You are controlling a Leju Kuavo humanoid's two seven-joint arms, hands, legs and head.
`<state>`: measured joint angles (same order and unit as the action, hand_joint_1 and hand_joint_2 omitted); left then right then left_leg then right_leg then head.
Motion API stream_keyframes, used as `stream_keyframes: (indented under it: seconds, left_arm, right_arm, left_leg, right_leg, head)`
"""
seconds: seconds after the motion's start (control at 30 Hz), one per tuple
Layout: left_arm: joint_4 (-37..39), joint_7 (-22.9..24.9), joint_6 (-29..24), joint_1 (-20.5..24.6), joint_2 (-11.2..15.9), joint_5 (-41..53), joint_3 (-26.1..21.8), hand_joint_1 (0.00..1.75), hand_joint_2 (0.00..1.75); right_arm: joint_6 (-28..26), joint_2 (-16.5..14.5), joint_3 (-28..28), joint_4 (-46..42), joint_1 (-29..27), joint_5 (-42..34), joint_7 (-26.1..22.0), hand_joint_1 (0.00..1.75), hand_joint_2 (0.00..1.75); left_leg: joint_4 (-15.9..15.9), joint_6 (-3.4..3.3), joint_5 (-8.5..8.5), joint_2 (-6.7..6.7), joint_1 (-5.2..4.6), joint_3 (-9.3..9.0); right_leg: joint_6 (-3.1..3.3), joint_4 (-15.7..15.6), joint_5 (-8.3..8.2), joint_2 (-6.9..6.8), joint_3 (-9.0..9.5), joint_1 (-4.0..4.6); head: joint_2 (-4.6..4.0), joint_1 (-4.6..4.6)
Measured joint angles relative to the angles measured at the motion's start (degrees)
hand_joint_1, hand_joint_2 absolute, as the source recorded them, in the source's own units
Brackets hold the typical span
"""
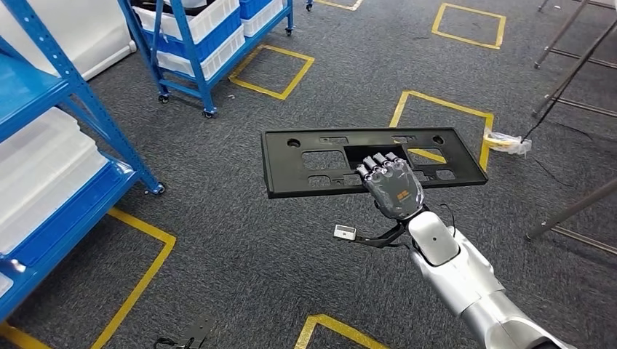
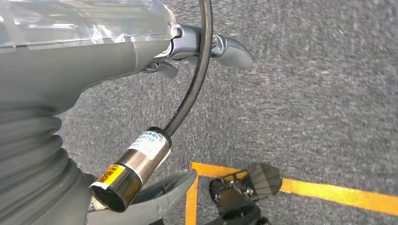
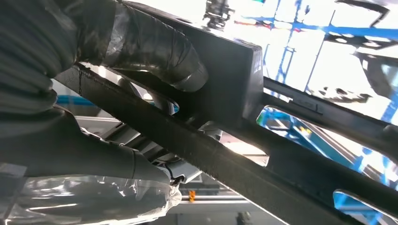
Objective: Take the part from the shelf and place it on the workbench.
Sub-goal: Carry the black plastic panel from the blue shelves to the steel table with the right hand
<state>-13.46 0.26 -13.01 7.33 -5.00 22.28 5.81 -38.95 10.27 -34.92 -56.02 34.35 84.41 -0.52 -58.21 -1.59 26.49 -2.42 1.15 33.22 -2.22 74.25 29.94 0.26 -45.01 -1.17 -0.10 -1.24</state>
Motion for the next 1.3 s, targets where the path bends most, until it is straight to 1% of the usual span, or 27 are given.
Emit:
stream_keyframes:
  seconds: [0.03, 0.1, 0.17, 0.2, 0.27, 0.33, 0.4, 0.43, 0.47, 0.5, 0.53, 0.57, 0.63, 0.7, 0.77, 0.8, 0.83, 0.9, 0.93, 0.97, 1.0, 1.03, 1.1, 1.17, 1.2, 1.27, 1.3]
  left_arm:
    - [0.00, 0.00, 0.05, 0.03, -0.03, 0.02, 0.00, 0.00, 1.75]
    - [0.00, 0.01, 0.17, 0.14, -0.11, 0.08, 0.00, 0.00, 1.75]
    - [0.00, 0.03, 0.25, 0.30, -0.16, 0.28, 0.00, 0.00, 1.75]
    - [0.00, 0.04, 0.26, 0.36, -0.20, 0.39, 0.00, 0.00, 1.75]
    - [0.00, 0.04, 0.27, 0.48, -0.30, 0.59, 0.00, 0.00, 1.75]
    - [0.00, 0.05, 0.26, 0.64, -0.37, 0.66, 0.00, 0.00, 1.75]
    - [0.00, 0.07, 0.26, 0.62, -0.38, 0.69, 0.00, 0.00, 1.75]
    - [0.00, 0.09, 0.26, 0.51, -0.38, 0.69, 0.00, 0.00, 1.75]
    - [0.00, 0.10, 0.27, 0.39, -0.38, 0.70, 0.00, 0.00, 1.75]
    - [0.00, 0.10, 0.27, 0.33, -0.37, 0.74, 0.00, 0.00, 1.75]
    - [0.00, 0.11, 0.27, 0.32, -0.37, 0.79, 0.00, 0.00, 1.75]
    - [0.00, 0.11, 0.27, 0.35, -0.36, 0.84, 0.00, 0.00, 1.75]
    - [0.00, 0.15, 0.27, 0.43, -0.19, 0.88, 0.00, 0.00, 1.75]
    - [0.00, 0.27, 0.36, 0.46, -0.03, 0.89, 0.00, 0.00, 1.75]
    - [-0.01, 0.36, 0.44, 0.59, -0.03, 0.88, 0.00, 0.00, 1.75]
    - [-0.01, 0.38, 0.44, 0.72, -0.01, 0.87, 0.00, 0.00, 1.75]
    - [-0.02, 0.39, 0.44, 0.88, 0.02, 0.87, 0.00, 0.00, 1.75]
    - [-0.02, 0.50, 0.48, 1.06, 0.10, 0.92, 0.00, 0.00, 1.75]
    - [-0.02, 0.58, 0.58, 1.06, 0.15, 0.98, 0.00, 0.00, 1.75]
    - [-0.02, 0.68, 0.69, 1.03, 0.19, 1.04, 0.00, 0.00, 1.75]
    - [-0.02, 0.77, 0.80, 1.01, 0.22, 1.09, 0.00, 0.00, 1.75]
    - [-0.02, 0.83, 0.87, 1.02, 0.23, 1.10, 0.00, 0.00, 1.75]
    - [-0.02, 0.86, 0.91, 1.10, 0.26, 1.10, 0.00, 0.00, 1.75]
    - [-0.02, 0.85, 1.01, 1.20, 0.34, 1.10, 0.00, 0.00, 1.75]
    - [-0.02, 0.84, 1.09, 1.26, 0.38, 1.09, 0.00, 0.00, 1.75]
    - [-0.04, 0.84, 1.23, 1.40, 0.39, 1.08, 0.00, 0.00, 1.75]
    - [-0.05, 0.83, 1.26, 1.50, 0.37, 1.07, 0.00, 0.00, 1.75]
  right_arm:
    - [0.00, 0.05, -0.01, 0.00, -0.10, 0.00, 0.06, 1.75, 1.75]
    - [0.00, 0.10, -0.01, -0.01, -0.03, -0.01, 0.25, 1.75, 1.75]
    - [-0.01, 0.11, -0.01, -0.04, 0.12, -0.01, 0.41, 1.75, 1.75]
    - [-0.01, 0.18, -0.01, -0.05, 0.15, -0.01, 0.45, 1.75, 1.75]
    - [-0.01, 0.44, -0.01, -0.06, 0.09, 0.01, 0.49, 1.75, 1.75]
    - [-0.01, 0.62, -0.01, -0.13, 0.19, 0.15, 0.72, 1.75, 1.75]
    - [-0.02, 0.62, -0.01, -0.20, 0.29, 0.33, 1.13, 1.75, 1.75]
    - [-0.01, 0.62, -0.01, -0.19, 0.23, 0.37, 1.27, 1.75, 1.75]
    - [-0.02, 0.61, -0.01, -0.19, 0.08, 0.25, 1.27, 1.75, 1.75]
    - [-0.01, 0.60, -0.01, -0.18, -0.08, -0.02, 1.13, 1.75, 1.75]
    - [-0.01, 0.60, -0.01, -0.18, -0.22, -0.39, 0.90, 1.75, 1.75]
    - [-0.01, 0.58, -0.01, -0.17, -0.32, -0.79, 0.67, 1.75, 1.75]
    - [-0.02, 0.53, -0.01, -0.16, -0.37, -1.30, 0.47, 1.75, 1.75]
    - [-0.01, 0.44, -0.01, -0.16, -0.54, -1.51, 0.65, 1.75, 1.75]
    - [-0.01, 0.42, 0.02, -0.16, -0.92, -1.61, 0.89, 1.75, 1.75]
    - [-0.02, 0.44, 0.04, -0.17, -1.11, -1.61, 1.02, 1.75, 1.75]
    - [-0.02, 0.46, 0.08, -0.18, -1.17, -1.52, 1.16, 1.75, 1.75]
    - [-0.02, 0.41, 0.13, -0.20, -1.12, -1.14, 1.62, 1.75, 1.75]
    - [-0.02, 0.38, 0.15, -0.19, -1.16, -0.78, 1.92, 1.75, 1.75]
    - [-0.02, 0.37, 0.18, -0.19, -1.31, -0.46, 2.24, 1.75, 1.75]
    - [-0.02, 0.37, 0.21, -0.18, -1.53, -0.18, 2.52, 1.75, 1.75]
    - [-0.02, 0.37, 0.25, -0.19, -1.73, 0.01, 2.74, 1.75, 1.75]
    - [-0.02, 0.37, 0.30, -0.20, -1.85, 0.08, 2.91, 1.75, 1.75]
    - [-0.01, 0.31, 0.34, -0.17, -1.74, 0.00, 2.90, 1.75, 1.75]
    - [-0.01, 0.27, 0.36, -0.10, -1.68, -0.09, 2.88, 1.75, 1.75]
    - [0.00, 0.24, 0.42, 0.16, -1.58, -0.28, 2.88, 1.75, 1.75]
    - [-0.01, 0.25, 0.47, 0.27, -1.54, -0.37, 2.88, 1.75, 1.75]
  left_leg:
    - [-0.08, 0.14, 0.15, -0.75, 0.00, -0.07]
    - [-0.23, 0.63, 0.58, -2.10, -0.11, -0.36]
    - [-0.32, 1.29, 1.00, -3.22, -0.39, -0.68]
    - [-0.26, 1.64, 1.12, -3.77, -0.52, -0.85]
    - [-0.16, 2.34, 1.48, -4.55, -0.42, -1.23]
    - [-2.24, 2.78, 3.27, -2.53, -0.14, -0.56]
    - [-8.79, 2.83, 6.76, 0.72, 0.00, 2.42]
    - [-12.67, 2.82, 8.24, 1.52, -0.01, 4.37]
    - [-15.46, 2.78, 8.83, 1.90, -0.03, 5.93]
    - [-16.37, 2.67, 8.30, 2.09, -0.04, 6.69]
    - [-15.00, 2.49, 6.64, 2.33, -0.05, 6.41]
    - [-11.85, 2.22, 4.29, 2.99, -0.06, 5.30]
    - [-4.86, 1.52, 0.86, 5.97, 0.03, 2.49]
    - [-1.65, 1.13, 0.35, 7.68, -0.03, 1.12]
    - [-0.65, 0.82, 0.23, 6.42, -0.01, 0.66]
    - [-0.05, 0.51, -0.07, 5.65, 0.08, 0.34]
    - [0.59, 0.16, -0.37, 4.80, 0.15, -0.03]
    - [1.32, -0.32, -0.62, 3.16, -0.05, -0.53]
    - [1.36, -0.44, -0.56, 2.31, -0.18, -0.60]
    - [1.34, -0.46, -0.46, 1.48, -0.24, -0.61]
    - [1.29, -0.40, -0.34, 0.66, -0.25, -0.63]
    - [1.22, -0.28, -0.20, -0.16, -0.23, -0.68]
    - [0.91, 0.20, 0.25, -1.62, -0.24, -0.89]
    - [0.46, 0.97, 0.90, -2.82, -0.53, -1.08]
    - [0.34, 1.36, 1.17, -3.37, -0.67, -1.21]
    - [0.41, 2.06, 1.52, -4.45, -0.61, -1.67]
    - [0.23, 2.38, 1.88, -4.22, -0.43, -1.82]
  right_leg:
    - [-0.06, -2.00, -1.38, -0.38, 1.15, -0.10]
    - [0.11, -9.49, -4.49, -2.44, 5.40, 0.10]
    - [0.67, -14.04, -5.60, -3.87, 7.79, 0.62]
    - [0.99, -14.42, -5.41, -3.77, 7.87, 0.93]
    - [1.67, -14.77, -5.61, -2.36, 7.91, 0.87]
    - [2.47, -15.22, -5.84, -1.11, 8.21, 0.56]
    - [3.05, -15.39, -5.91, 0.16, 8.36, 0.47]
    - [3.18, -15.36, -5.90, 0.89, 8.37, 0.57]
    - [3.24, -15.32, -5.88, 1.73, 8.38, 0.68]
    - [3.27, -15.24, -5.87, 2.64, 8.40, 0.79]
    - [3.28, -15.13, -5.85, 3.53, 8.42, 0.87]
    - [3.26, -15.00, -5.81, 4.41, 8.43, 0.90]
    - [3.02, -14.66, -5.71, 6.03, 8.23, 0.84]
    - [2.32, -14.53, -5.91, 7.52, 7.64, 0.51]
    - [1.43, -14.80, -6.31, 8.79, 7.20, 0.19]
    - [1.14, -14.64, -6.22, 8.13, 7.01, 0.29]
    - [0.94, -13.58, -5.52, 6.50, 6.46, 0.47]
    - [0.68, -8.17, -2.59, 2.13, 3.87, 0.67]
    - [0.51, -4.42, -0.90, 0.89, 2.04, 0.52]
    - [0.30, -1.38, 0.12, 0.39, 0.53, 0.28]
    - [0.08, 0.05, 0.23, 0.15, -0.20, 0.02]
    - [-0.12, -0.71, -0.68, -0.10, 0.20, -0.25]
    - [-0.39, -7.74, -3.99, -1.91, 4.02, -0.57]
    - [0.03, -13.71, -5.74, -3.85, 7.38, -0.19]
    - [0.44, -14.78, -5.73, -4.14, 7.94, 0.10]
    - [1.40, -14.77, -5.58, -2.84, 7.89, 0.45]
    - [1.80, -14.88, -5.60, -2.21, 7.97, 0.42]
  head:
    - [0.00, -0.01]
    - [-0.01, -0.01]
    - [-0.01, 0.02]
    - [-0.01, 0.03]
    - [-0.01, 0.04]
    - [-0.01, 0.04]
    - [-0.01, 0.06]
    - [-0.01, 0.08]
    - [-0.01, 0.07]
    - [-0.01, 0.08]
    - [-0.01, 0.08]
    - [-0.01, 0.08]
    - [0.00, 0.03]
    - [0.00, 0.03]
    - [0.00, 0.07]
    - [0.00, 0.03]
    - [-0.01, -0.05]
    - [-0.01, -0.26]
    - [-0.01, -0.33]
    - [-0.01, -0.35]
    - [-0.01, -0.35]
    - [-0.01, -0.36]
    - [-0.01, -0.36]
    - [-0.01, -0.33]
    - [-0.01, -0.31]
    - [0.01, -0.28]
    - [0.00, -0.28]
